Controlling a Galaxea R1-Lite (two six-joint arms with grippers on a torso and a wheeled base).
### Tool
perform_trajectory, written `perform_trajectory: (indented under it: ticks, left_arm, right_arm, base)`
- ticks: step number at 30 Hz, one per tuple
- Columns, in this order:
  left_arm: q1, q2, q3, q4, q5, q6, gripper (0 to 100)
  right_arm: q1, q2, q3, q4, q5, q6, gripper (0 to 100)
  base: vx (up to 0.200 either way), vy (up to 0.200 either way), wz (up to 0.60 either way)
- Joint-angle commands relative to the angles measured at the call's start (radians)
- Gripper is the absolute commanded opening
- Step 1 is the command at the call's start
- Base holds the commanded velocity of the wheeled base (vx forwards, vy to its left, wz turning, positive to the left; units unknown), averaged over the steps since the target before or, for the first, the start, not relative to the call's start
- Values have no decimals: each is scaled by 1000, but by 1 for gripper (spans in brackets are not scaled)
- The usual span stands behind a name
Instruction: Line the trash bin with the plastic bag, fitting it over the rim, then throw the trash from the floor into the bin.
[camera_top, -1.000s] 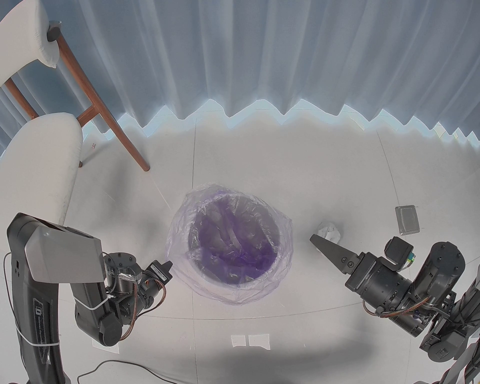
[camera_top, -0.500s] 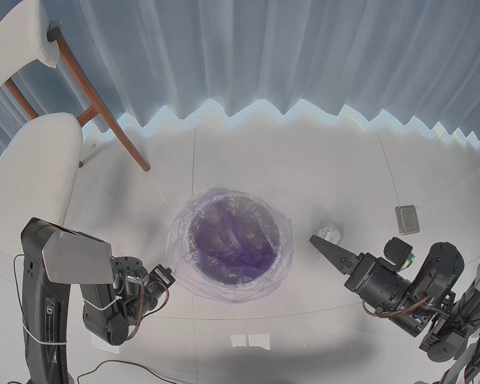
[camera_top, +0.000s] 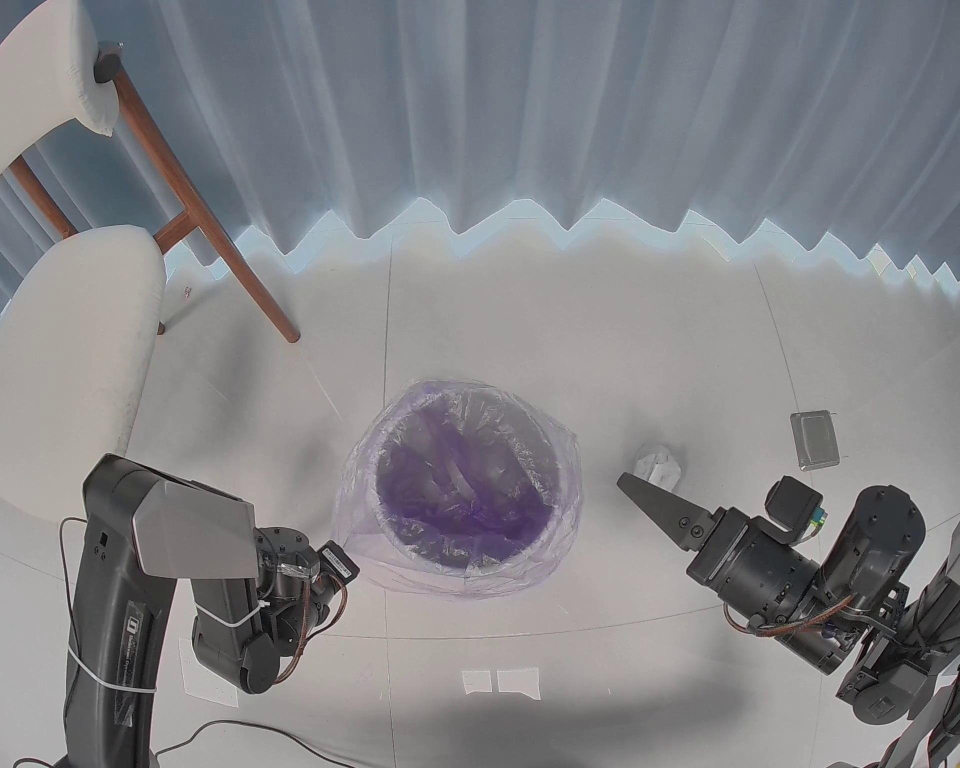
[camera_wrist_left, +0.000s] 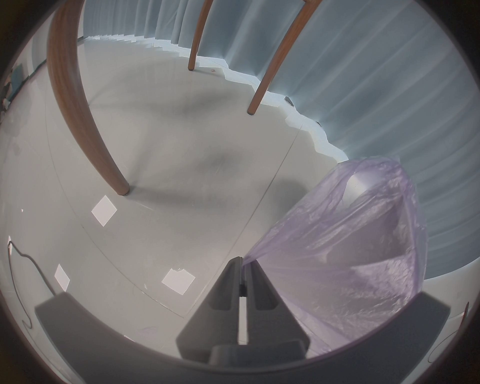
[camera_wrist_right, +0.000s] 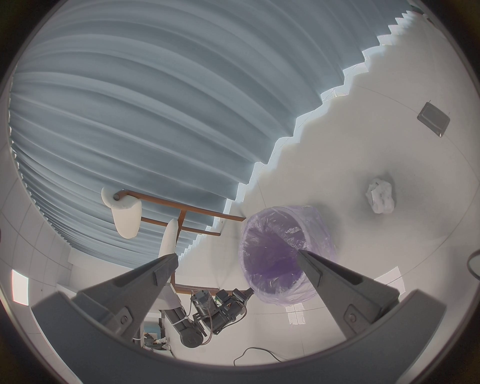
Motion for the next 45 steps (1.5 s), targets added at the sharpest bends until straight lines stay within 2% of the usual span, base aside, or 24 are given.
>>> perform_trajectory:
  ticks: [1, 14, 15, 18, 19, 21, 25, 28, 33, 37, 38, 40, 41, 45]
  left_arm:
    - [-4, 38, -10, -1, 2, 2, 0]
    - [-8, 38, -1, -3, 2, -6, 0]
    - [-8, 38, 2, -3, 2, -8, 100]
    - [-8, 30, 5, -5, 9, -8, 100]
    - [-4, -7, 25, -5, 46, -11, 100]
    - [-1, -96, 66, -5, 60, -35, 100]
    - [-4, -259, 180, -3, 8, -124, 100]
    - [-1, -381, 254, -3, -38, -130, 100]
    - [-1, -613, 290, 0, -80, -121, 100]
    - [4, -757, 283, 0, -178, -106, 100]
    - [15, -792, 271, 0, -238, -103, 100]
    - [42, -837, 244, 0, -310, -120, 100]
    - [47, -843, 241, 0, -317, -124, 100]
    - [87, -904, 249, 0, -435, -250, 100]
  right_arm:
    - [1, 6, 1, -18, 0, 0, 100]
    - [1, 13, 1, -18, 0, 2, 100]
    - [1, 15, 0, -18, 0, 2, 100]
    - [1, 19, 0, -18, 0, 3, 100]
    - [1, 19, 0, -18, 0, 3, 100]
    - [1, 18, 0, -18, 0, 3, 100]
    - [1, 19, 0, -18, 0, 5, 100]
    - [1, 16, 0, -18, 0, 8, 100]
    - [2, 27, 1, -18, 0, 31, 100]
    - [1, 47, -11, -18, 0, 51, 100]
    - [1, 46, -11, -18, 0, 69, 100]
    - [8, 42, -14, -18, 2, 107, 100]
    - [10, 42, -14, -16, 2, 114, 100]
    - [14, 55, -20, 13, 9, 155, 100]
  base:
    - [0, 0, 0]
    - [0, 0, 0]
    - [0, 0, 0]
    - [0, 0, 0]
    - [0, 0, 0]
    - [0, 0, 0]
    - [0, 0, 0]
    - [0, 0, 0]
    - [0, 0, 0]
    - [0, 0, 0]
    - [0, 0, 0]
    - [0, 0, 0]
    - [0, 0, 0]
    - [0, 0, 0]
